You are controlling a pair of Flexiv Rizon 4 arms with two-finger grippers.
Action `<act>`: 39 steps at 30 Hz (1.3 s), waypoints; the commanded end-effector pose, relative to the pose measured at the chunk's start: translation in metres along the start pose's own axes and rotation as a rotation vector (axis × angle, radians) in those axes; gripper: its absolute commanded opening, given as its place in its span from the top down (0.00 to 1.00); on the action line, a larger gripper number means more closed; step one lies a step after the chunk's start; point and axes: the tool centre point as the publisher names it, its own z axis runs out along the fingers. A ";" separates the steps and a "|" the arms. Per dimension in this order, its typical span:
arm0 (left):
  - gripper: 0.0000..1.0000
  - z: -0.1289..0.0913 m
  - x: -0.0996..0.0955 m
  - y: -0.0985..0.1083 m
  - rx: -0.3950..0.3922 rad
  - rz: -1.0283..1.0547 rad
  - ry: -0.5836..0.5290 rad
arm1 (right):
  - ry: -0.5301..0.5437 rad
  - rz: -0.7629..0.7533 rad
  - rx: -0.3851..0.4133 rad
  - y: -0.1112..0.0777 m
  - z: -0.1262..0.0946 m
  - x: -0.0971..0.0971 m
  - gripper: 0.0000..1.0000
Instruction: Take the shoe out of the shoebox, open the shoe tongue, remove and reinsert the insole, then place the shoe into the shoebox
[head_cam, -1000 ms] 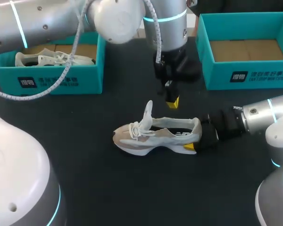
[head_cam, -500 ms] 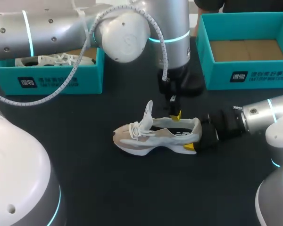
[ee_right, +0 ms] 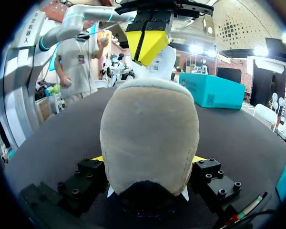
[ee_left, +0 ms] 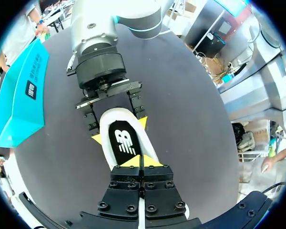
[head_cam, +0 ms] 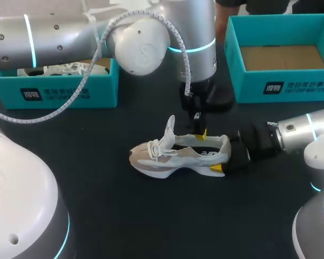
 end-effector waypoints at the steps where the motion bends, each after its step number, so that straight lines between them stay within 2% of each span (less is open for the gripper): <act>1: 1.00 0.006 0.000 -0.002 -0.005 -0.011 -0.035 | -0.001 0.001 0.003 -0.003 0.003 0.000 1.00; 5: 1.00 0.024 0.001 -0.010 -0.036 -0.001 -0.081 | -0.001 0.001 0.003 -0.003 0.003 0.000 1.00; 15: 1.00 0.052 -0.002 0.001 -0.026 -0.060 -0.133 | -0.001 0.001 0.003 -0.003 0.003 0.000 1.00; 22: 1.00 0.061 -0.003 0.013 -0.034 -0.091 -0.119 | -0.001 0.001 0.003 -0.003 0.003 0.000 1.00; 26: 1.00 0.067 -0.001 0.018 -0.019 -0.080 -0.025 | -0.001 0.001 0.003 -0.003 0.003 0.000 1.00; 27: 1.00 0.069 -0.001 0.019 -0.037 -0.079 -0.032 | -0.001 0.001 0.003 -0.003 0.003 0.000 1.00; 39: 1.00 0.072 -0.008 0.017 -0.033 -0.072 -0.018 | -0.001 0.001 0.003 -0.003 0.003 0.000 1.00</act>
